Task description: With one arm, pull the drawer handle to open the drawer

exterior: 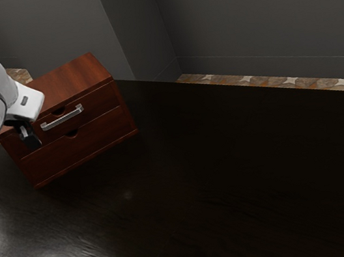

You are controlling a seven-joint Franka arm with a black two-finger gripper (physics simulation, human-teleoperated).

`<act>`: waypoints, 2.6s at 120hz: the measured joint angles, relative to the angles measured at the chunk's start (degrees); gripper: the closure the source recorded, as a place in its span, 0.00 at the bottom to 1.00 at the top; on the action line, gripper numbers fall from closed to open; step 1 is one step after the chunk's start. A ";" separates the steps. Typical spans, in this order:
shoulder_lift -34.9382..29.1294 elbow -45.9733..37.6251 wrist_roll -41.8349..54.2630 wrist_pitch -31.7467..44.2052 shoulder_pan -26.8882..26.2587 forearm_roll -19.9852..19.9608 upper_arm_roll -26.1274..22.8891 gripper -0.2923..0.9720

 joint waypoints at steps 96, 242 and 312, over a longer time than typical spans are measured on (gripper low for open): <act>9.91 6.22 1.26 1.44 0.45 -6.20 -0.81 0.23; 14.76 9.48 1.93 0.92 0.68 -10.11 -1.44 0.26; 8.67 3.48 2.21 0.56 0.61 -9.59 -3.38 0.25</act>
